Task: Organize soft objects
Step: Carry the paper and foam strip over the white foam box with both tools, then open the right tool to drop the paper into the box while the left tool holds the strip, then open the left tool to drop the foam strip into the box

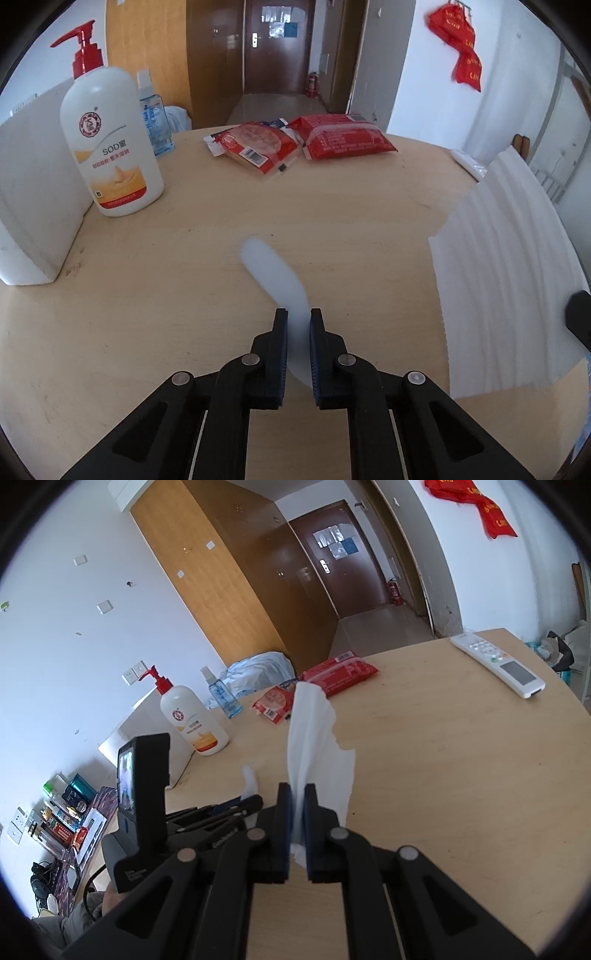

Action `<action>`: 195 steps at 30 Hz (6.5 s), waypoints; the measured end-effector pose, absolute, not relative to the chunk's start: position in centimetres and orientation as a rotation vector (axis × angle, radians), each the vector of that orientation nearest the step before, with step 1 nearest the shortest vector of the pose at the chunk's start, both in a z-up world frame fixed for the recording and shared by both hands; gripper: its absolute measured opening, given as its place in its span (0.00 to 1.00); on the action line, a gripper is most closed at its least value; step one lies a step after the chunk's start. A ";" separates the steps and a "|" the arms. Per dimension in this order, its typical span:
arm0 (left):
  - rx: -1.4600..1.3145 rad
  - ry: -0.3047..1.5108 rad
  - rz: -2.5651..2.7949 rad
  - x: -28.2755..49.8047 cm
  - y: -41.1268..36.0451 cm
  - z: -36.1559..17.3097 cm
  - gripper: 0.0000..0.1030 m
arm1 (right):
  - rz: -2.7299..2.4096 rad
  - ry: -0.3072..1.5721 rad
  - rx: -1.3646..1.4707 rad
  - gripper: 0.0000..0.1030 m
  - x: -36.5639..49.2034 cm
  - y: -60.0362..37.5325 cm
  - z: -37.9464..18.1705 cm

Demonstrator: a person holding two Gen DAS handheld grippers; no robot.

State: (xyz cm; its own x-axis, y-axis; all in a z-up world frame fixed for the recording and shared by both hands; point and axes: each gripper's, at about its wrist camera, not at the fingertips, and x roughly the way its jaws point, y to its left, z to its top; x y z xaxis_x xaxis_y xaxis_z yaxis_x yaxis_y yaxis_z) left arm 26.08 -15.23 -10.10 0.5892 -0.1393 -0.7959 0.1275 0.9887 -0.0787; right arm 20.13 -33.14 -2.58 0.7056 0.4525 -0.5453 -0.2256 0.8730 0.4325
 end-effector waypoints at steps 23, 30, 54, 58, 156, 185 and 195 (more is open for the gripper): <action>0.041 0.684 -0.169 18.6 -11.1 -2.2 0.11 | 0.419 0.647 0.296 0.08 17.8 -29.5 0.4; 0.039 0.601 -0.162 14.9 -9.0 0.5 0.11 | 0.437 0.606 0.255 0.08 15.4 -27.5 2.2; 0.014 0.436 -0.058 3.9 -1.5 4.6 0.11 | 0.558 0.521 0.145 0.08 9.2 -19.8 5.2; 0.005 0.432 -0.021 2.6 0.0 4.6 0.11 | 0.593 0.522 0.130 0.08 8.9 -18.3 5.1; -0.050 0.441 0.056 23.1 13.7 8.8 0.12 | 0.753 0.481 0.025 0.08 27.8 -0.5 9.7; -0.068 0.493 0.079 28.1 15.1 7.0 0.12 | 0.757 0.558 0.064 0.51 33.4 1.0 7.6; -0.048 0.509 0.069 29.0 14.6 6.5 0.12 | 0.742 0.529 0.077 0.51 33.4 0.0 8.6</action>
